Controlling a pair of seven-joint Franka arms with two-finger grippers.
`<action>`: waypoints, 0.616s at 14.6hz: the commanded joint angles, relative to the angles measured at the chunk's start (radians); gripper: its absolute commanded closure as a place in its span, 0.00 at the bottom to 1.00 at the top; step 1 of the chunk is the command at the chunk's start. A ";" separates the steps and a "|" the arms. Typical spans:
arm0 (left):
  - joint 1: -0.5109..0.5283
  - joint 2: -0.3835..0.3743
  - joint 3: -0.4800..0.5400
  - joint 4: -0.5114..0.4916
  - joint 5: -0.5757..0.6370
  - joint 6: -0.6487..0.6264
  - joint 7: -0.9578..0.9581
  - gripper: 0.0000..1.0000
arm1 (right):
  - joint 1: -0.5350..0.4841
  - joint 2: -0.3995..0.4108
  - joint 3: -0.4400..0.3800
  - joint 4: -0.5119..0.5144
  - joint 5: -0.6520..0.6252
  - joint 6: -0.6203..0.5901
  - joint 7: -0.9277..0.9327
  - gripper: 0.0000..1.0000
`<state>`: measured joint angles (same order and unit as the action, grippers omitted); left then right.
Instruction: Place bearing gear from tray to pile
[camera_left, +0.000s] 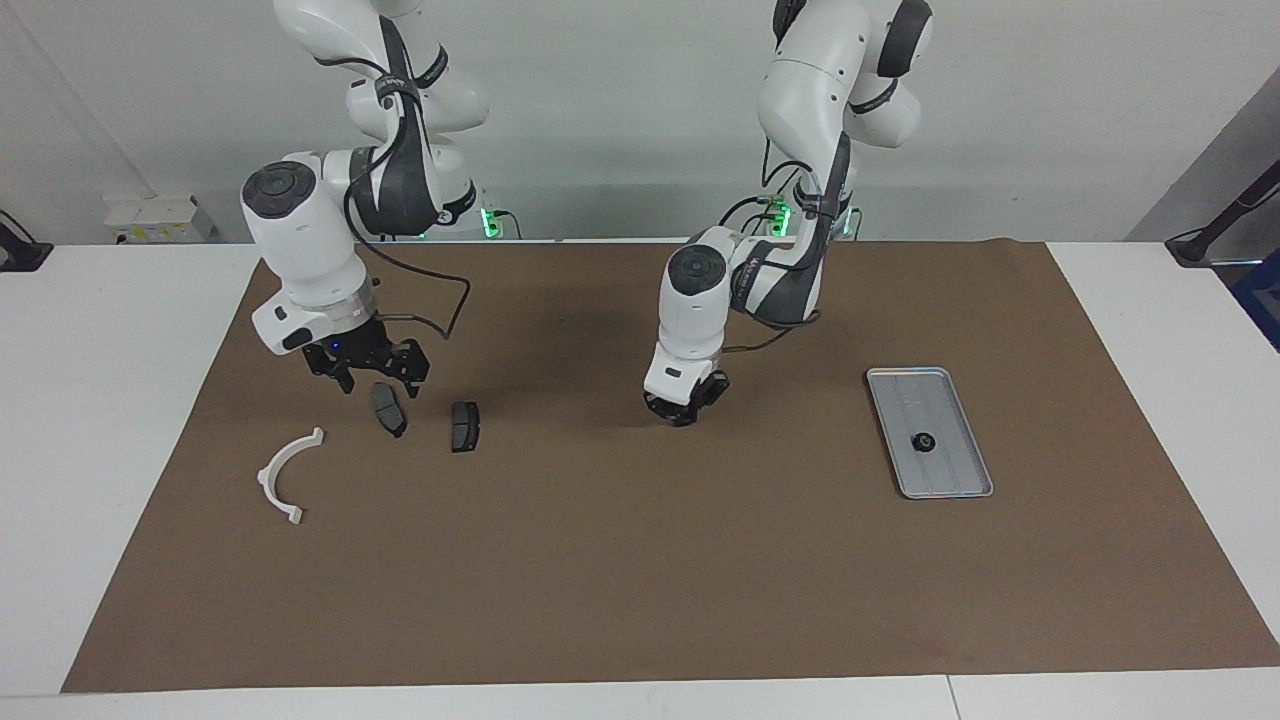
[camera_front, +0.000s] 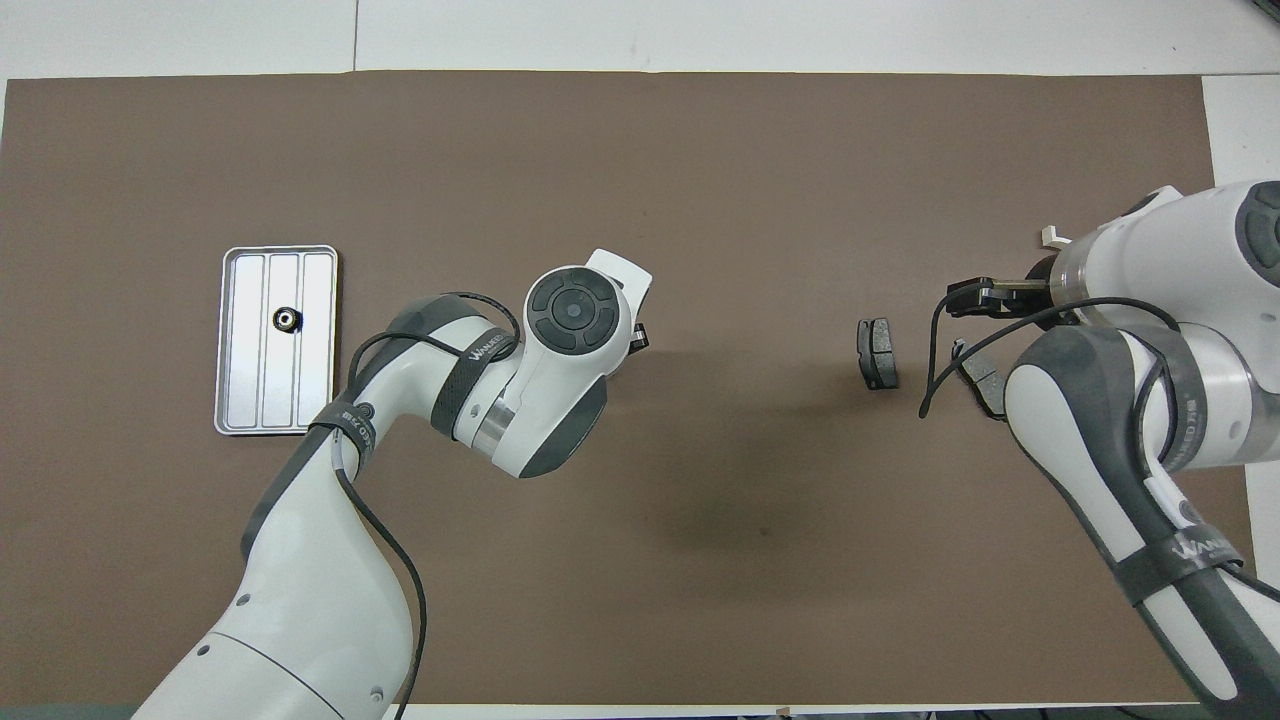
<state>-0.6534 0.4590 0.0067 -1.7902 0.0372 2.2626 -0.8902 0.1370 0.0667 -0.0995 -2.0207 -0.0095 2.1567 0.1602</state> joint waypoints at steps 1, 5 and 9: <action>-0.015 -0.037 0.016 -0.046 0.024 0.023 -0.021 0.25 | -0.013 0.001 0.006 -0.007 0.008 0.018 -0.022 0.00; 0.000 -0.037 0.018 0.012 0.032 -0.049 -0.009 0.00 | -0.013 0.001 0.006 -0.009 0.008 0.018 -0.022 0.00; 0.112 -0.115 0.016 0.094 0.075 -0.184 0.149 0.00 | -0.011 0.001 0.006 -0.007 0.008 0.018 -0.019 0.00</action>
<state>-0.6095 0.4159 0.0283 -1.7091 0.0989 2.1598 -0.8427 0.1370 0.0674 -0.0995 -2.0207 -0.0095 2.1567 0.1602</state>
